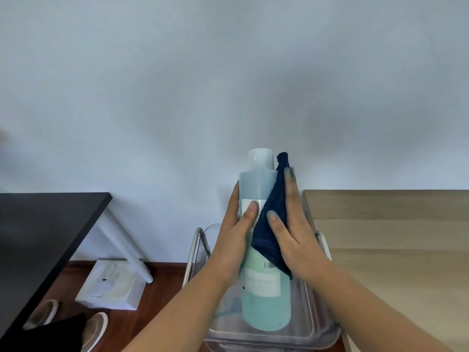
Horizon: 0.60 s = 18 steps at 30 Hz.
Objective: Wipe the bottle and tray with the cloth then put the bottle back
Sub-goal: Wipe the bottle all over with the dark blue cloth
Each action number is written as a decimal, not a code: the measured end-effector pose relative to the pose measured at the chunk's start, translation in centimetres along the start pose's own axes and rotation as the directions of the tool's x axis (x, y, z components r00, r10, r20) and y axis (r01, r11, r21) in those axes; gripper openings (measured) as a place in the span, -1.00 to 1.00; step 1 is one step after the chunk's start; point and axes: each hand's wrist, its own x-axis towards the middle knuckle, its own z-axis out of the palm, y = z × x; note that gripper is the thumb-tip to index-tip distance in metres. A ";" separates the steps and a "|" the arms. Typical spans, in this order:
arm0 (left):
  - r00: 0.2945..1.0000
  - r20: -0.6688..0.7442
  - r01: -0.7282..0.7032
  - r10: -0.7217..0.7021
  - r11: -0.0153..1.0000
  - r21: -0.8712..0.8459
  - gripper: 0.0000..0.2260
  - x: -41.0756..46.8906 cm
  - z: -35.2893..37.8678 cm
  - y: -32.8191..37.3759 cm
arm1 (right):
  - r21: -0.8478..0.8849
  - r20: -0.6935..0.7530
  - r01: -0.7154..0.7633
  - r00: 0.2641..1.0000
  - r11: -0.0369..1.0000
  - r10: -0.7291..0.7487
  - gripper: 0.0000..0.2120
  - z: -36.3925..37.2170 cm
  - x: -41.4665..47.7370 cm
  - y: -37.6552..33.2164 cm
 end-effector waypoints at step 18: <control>0.998 0.046 0.049 -0.047 0.998 -0.046 -0.58 -1.0 0.0 1.9 | 0.046 0.018 0.006 1.000 0.999 -0.007 -0.36 -0.3 1.1 -1.7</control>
